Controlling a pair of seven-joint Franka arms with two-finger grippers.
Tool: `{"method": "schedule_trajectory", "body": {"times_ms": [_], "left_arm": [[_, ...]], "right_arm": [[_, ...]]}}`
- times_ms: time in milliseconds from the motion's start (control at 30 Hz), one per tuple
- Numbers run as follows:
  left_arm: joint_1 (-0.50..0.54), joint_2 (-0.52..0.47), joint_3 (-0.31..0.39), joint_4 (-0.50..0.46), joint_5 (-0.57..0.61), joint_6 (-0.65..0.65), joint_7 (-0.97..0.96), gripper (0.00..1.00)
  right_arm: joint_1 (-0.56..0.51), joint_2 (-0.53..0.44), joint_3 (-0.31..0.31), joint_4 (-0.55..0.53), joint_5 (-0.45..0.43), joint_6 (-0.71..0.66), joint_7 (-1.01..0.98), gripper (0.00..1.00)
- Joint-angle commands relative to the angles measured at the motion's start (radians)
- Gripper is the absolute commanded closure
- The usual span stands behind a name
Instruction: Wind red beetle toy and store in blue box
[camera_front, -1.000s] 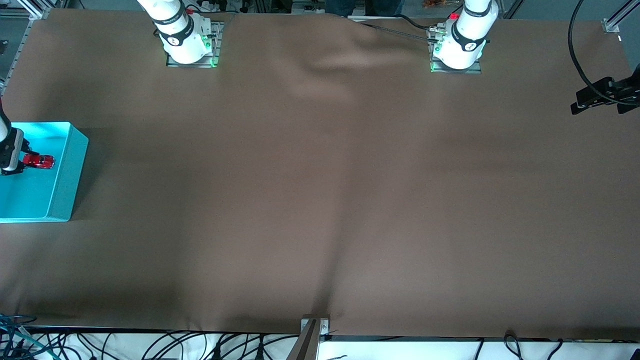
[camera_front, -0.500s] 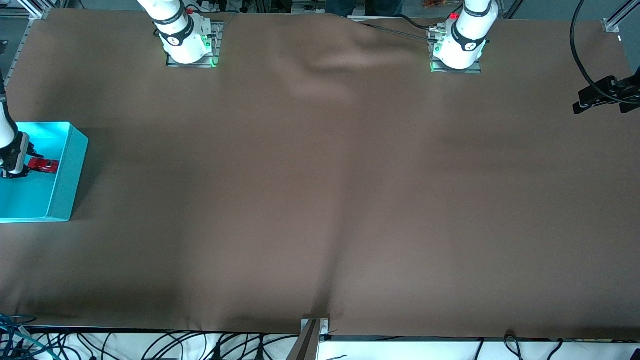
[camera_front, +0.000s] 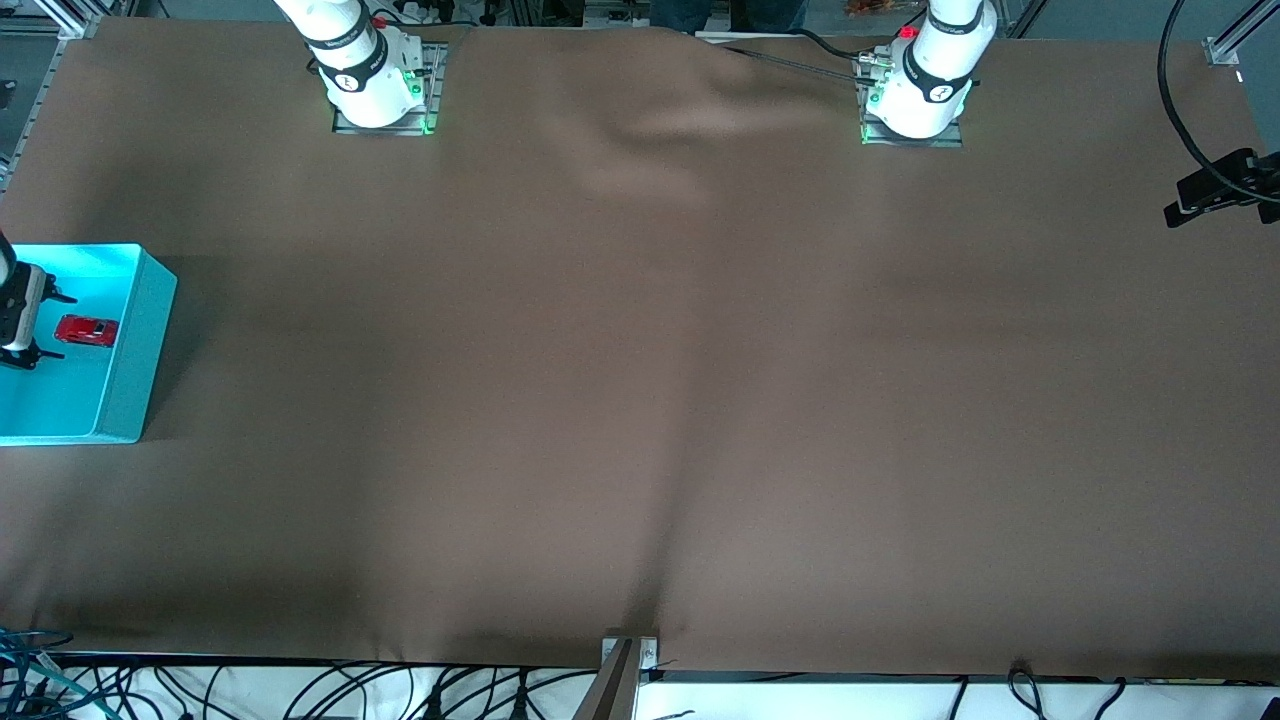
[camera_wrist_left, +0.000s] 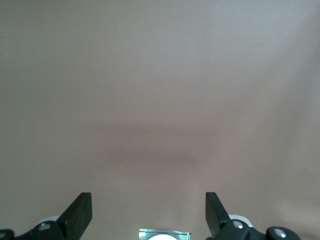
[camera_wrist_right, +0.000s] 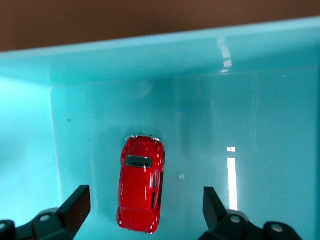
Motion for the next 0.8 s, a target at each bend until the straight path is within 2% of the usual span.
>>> {"method": "schedule_trajectory", "body": {"times_ms": [0,300,333,600,767], "left_arm": [[0.003,0.012,-0.001,0.035,-0.012,-0.018,0.0,0.0],[-0.003,0.0,-0.018,0.032,-0.009,-0.016,0.0,0.0],[-0.003,-0.021,-0.013,0.02,-0.013,-0.016,0.0,0.0],[-0.011,-0.022,-0.016,0.006,-0.009,-0.013,-0.002,0.0],[-0.01,-0.019,-0.028,-0.011,-0.007,-0.001,-0.002,0.0]], "right_arm": [[-0.004,-0.064,0.048,0.083,0.057,-0.183,-0.004,0.0],[-0.004,-0.175,0.139,0.136,0.086,-0.355,0.216,0.0],[-0.002,-0.232,0.174,0.136,0.084,-0.413,0.372,0.0],[0.001,-0.307,0.231,0.136,0.069,-0.482,0.617,0.0],[0.001,-0.365,0.281,0.134,0.054,-0.521,0.841,0.0]]}}
